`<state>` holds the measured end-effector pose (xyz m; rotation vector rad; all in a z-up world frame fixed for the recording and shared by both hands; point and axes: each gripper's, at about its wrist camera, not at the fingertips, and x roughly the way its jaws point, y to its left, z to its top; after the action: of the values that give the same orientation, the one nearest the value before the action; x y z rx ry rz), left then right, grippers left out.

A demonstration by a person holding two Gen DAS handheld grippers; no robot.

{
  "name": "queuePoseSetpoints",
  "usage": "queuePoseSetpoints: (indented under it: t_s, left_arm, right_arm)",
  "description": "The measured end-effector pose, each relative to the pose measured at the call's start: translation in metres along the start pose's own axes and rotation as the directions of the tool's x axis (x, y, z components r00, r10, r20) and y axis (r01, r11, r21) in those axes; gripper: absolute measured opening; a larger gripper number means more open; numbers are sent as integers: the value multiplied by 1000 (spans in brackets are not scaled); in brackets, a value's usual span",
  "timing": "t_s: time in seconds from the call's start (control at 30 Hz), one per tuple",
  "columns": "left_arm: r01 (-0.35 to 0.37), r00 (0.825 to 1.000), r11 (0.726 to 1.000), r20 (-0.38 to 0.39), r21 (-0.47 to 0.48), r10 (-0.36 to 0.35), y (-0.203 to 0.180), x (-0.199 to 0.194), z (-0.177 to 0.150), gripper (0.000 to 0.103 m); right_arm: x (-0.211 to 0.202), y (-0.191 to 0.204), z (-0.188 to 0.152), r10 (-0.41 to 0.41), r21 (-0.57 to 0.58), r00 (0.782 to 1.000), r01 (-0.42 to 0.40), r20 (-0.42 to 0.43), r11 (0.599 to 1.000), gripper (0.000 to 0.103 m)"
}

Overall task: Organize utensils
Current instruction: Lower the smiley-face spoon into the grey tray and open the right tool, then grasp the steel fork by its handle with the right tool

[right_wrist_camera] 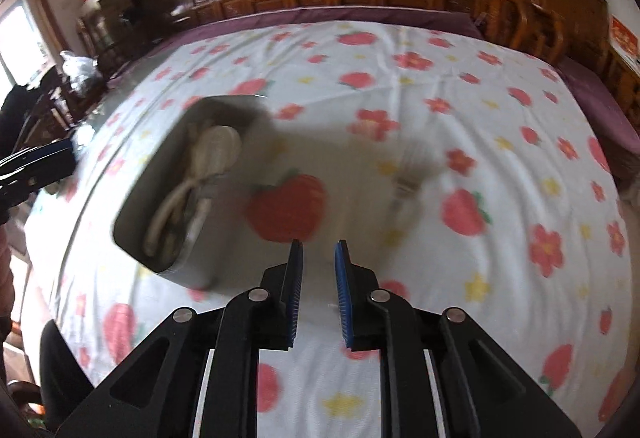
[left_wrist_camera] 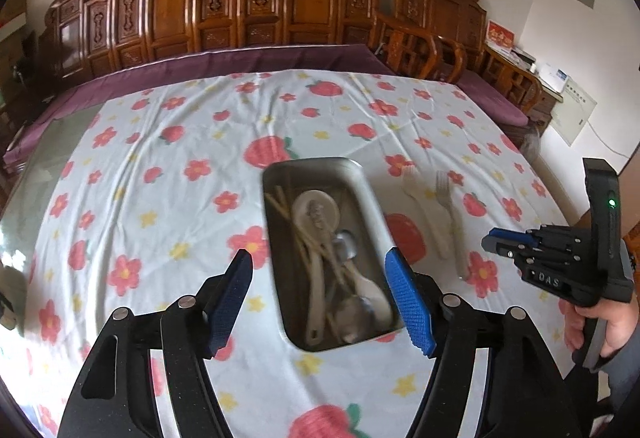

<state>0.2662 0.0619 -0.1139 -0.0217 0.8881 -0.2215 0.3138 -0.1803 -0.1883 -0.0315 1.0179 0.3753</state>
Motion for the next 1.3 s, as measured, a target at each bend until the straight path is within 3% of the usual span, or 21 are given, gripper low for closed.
queuePoseSetpoints:
  t_s: [0.3, 0.4, 0.77, 1.03, 1.3]
  left_arm:
    - [-3, 1000, 1000, 12, -9, 3, -19, 8, -2, 66]
    - [0, 1000, 1000, 5, -6, 0, -24, 12, -3, 66]
    - [10, 1000, 1000, -11, 24, -10, -49, 23, 1, 66]
    - [8, 1000, 999, -30, 35, -7, -59, 31, -1, 66]
    - [18, 999, 999, -36, 44, -17, -69, 36, 0, 66]
  right_arm:
    - [21, -39, -4, -36, 47, 999, 38, -35, 998, 18]
    - [31, -43, 0, -33, 53, 999, 35, -43, 998, 28]
    - [88, -54, 35, -41, 89, 993, 51, -112, 995, 28]
    - [97, -49, 41, -77, 51, 988, 84, -133, 995, 27]
    - [82, -60, 26, -94, 6, 983, 97, -157, 995, 9]
